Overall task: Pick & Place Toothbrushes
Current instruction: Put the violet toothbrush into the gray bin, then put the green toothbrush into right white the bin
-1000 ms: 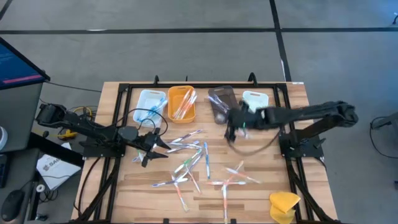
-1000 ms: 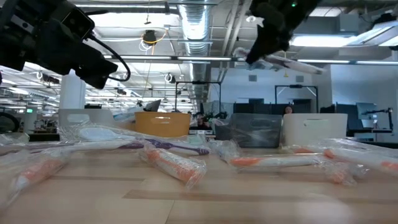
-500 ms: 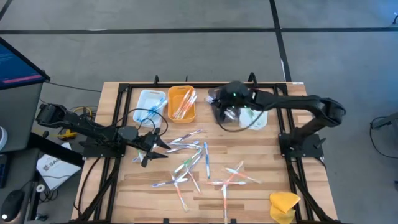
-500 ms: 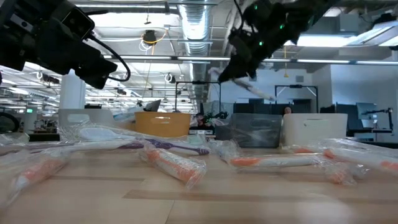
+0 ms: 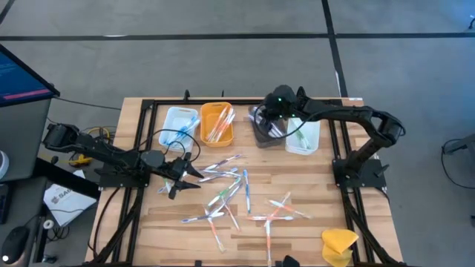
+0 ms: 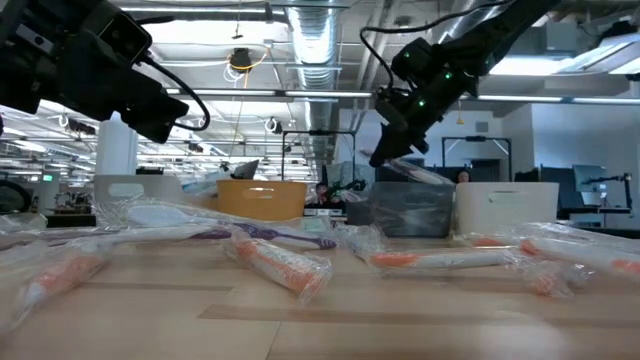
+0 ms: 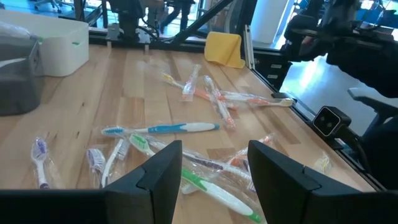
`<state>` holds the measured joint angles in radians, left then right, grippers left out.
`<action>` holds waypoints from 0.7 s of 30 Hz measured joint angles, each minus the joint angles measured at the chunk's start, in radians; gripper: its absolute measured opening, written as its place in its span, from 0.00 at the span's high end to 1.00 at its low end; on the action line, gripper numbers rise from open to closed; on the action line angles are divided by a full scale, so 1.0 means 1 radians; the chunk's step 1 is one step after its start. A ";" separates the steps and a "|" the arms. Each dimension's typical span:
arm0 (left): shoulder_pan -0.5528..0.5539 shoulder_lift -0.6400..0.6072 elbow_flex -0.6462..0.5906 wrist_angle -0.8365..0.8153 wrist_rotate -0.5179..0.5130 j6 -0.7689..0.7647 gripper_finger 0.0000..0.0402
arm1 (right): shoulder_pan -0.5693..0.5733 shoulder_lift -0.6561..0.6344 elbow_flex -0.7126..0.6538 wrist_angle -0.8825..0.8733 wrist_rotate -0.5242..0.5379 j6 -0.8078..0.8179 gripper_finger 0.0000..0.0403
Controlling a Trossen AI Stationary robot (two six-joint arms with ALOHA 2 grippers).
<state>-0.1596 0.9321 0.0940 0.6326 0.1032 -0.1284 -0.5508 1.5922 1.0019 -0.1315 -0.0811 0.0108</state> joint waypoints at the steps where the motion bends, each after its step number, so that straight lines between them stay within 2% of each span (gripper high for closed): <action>1: 0.000 0.000 0.000 0.000 0.000 0.000 0.55 | -0.006 0.000 0.000 -0.008 -0.001 0.009 0.93; 8: 0.000 0.000 0.000 0.003 0.000 0.000 0.55 | -0.023 0.041 -0.006 -0.024 0.002 0.017 0.96; 14: 0.000 0.000 0.000 0.004 -0.001 0.000 0.55 | -0.028 0.134 -0.006 -0.009 0.002 0.017 0.87; 21: 0.000 0.000 0.000 0.004 -0.001 0.023 0.55 | -0.033 0.163 -0.003 0.005 0.002 0.042 0.76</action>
<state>-0.1596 0.9321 0.0940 0.6365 0.1024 -0.1052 -0.5842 1.7550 0.9989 -0.1268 -0.0792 0.0532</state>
